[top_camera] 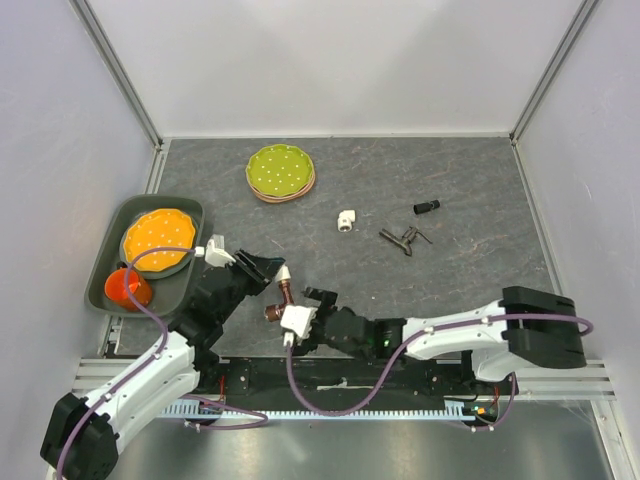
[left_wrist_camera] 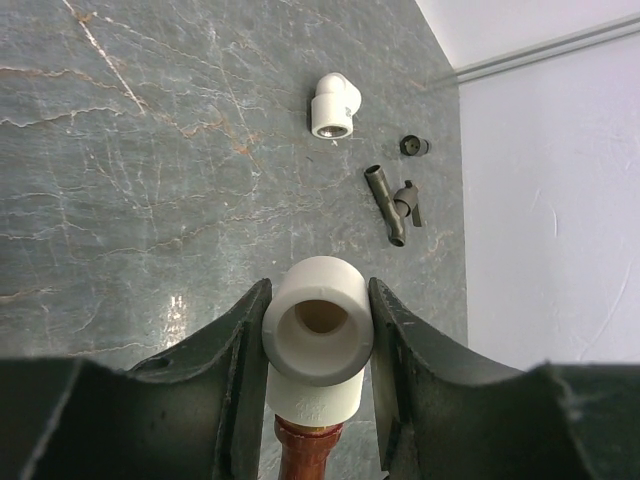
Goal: Install the water faucets
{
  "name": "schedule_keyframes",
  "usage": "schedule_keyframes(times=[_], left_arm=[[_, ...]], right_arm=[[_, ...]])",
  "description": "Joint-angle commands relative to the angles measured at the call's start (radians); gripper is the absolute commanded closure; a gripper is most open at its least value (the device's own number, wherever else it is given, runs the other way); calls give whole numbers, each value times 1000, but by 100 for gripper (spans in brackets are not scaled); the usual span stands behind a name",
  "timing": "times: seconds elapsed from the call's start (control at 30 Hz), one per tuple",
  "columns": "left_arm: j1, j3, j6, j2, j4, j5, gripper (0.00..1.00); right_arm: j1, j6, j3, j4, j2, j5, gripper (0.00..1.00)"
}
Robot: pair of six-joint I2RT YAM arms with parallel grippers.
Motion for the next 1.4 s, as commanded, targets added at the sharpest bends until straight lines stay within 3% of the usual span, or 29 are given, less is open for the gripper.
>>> schedule_keyframes(times=[0.0, 0.27, 0.47, 0.57, 0.6, 0.7, 0.8, 1.0, 1.17, 1.37], left_arm=[[-1, 41, -29, -18, 17, -35, 98], [-1, 40, -26, -37, 7, -38, 98], [-1, 38, -27, -55, -1, -37, 98], [-1, 37, -29, -67, -6, -37, 98], [-1, 37, -29, -70, -7, -37, 98], [-1, 34, -35, -80, -10, -38, 98], [-1, 28, -41, -90, -3, -37, 98], [-1, -12, -69, -124, 45, -31, 98], [-1, -63, -130, -164, 109, -28, 98], [-1, -164, -214, -198, 311, -3, 98]], right_arm=[[77, -160, 90, -16, 104, 241, 2], [145, -263, 190, 10, 322, 542, 3], [145, -343, 230, 113, 444, 659, 13], [145, -361, 231, 175, 470, 690, 27], [143, -361, 227, 211, 471, 700, 39], [145, -371, 210, 281, 470, 720, 61], [142, -351, 186, 333, 453, 719, 71], [71, -92, 83, 312, 265, 566, 88], [-48, 154, -46, 355, 90, 270, 99], [-217, 459, -206, 526, -19, -8, 100]])
